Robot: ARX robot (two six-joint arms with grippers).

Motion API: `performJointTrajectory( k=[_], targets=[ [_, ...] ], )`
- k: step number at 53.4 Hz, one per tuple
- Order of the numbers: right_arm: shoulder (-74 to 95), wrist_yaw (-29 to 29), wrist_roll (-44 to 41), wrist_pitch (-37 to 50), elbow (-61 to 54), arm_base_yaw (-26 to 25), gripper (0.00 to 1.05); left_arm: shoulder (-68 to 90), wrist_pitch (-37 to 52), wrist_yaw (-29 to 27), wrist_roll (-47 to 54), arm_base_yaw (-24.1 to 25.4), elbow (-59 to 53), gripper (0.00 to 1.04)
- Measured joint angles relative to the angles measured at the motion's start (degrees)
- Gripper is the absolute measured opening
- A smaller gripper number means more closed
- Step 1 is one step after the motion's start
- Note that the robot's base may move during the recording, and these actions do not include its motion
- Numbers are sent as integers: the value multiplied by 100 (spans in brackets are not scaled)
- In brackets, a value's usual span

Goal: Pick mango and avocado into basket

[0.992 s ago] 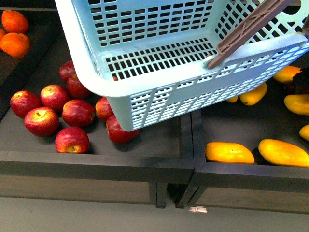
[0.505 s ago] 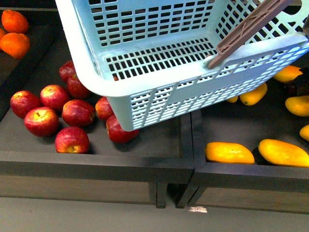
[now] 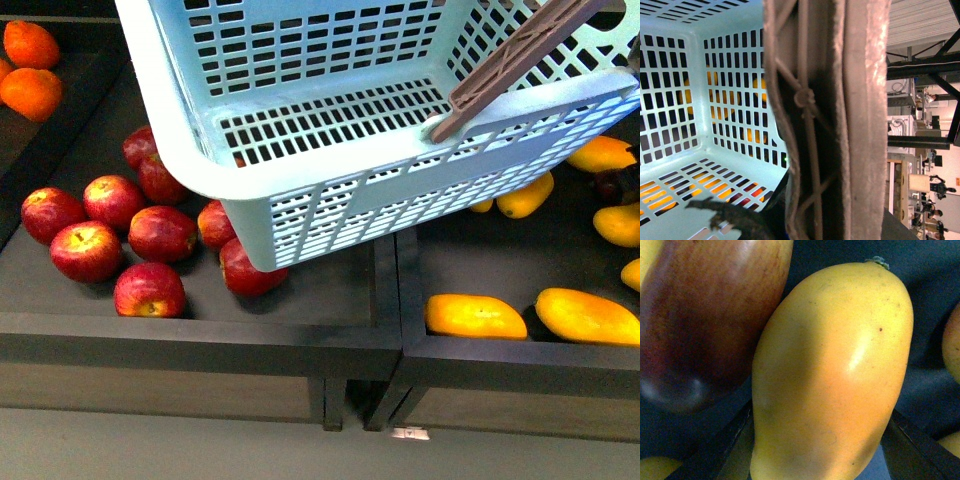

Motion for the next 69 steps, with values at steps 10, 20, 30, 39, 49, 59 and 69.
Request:
performJointTrajectory(
  k=[10, 20, 30, 39, 49, 59, 69],
  targets=[
    [-984, -299, -400, 796, -1172, -144, 61, 0, 0, 0, 0, 0, 0, 15],
    [-2199, -553, -855, 1405, -2205, -313, 61, 0, 0, 2, 0, 0, 0, 15],
    [-3816, -1008, -1624, 2057, -3652, -483, 61, 0, 0, -2, 2, 0, 0, 15],
    [-5571, -1443, -2726, 2507, -5058, -367, 60, 0, 0, 0, 0, 0, 0, 15],
    [-6830, -1864, -3211, 2549, -5939, 7, 60, 0, 0, 0, 0, 0, 0, 15],
    [-7311, -1897, -3265, 2634, -6148, 496, 60, 0, 0, -2, 0, 0, 0, 15],
    [-7184, -1639, -3248, 2763, -5939, 1106, 60, 0, 0, 0, 0, 0, 0, 15]
  ],
)
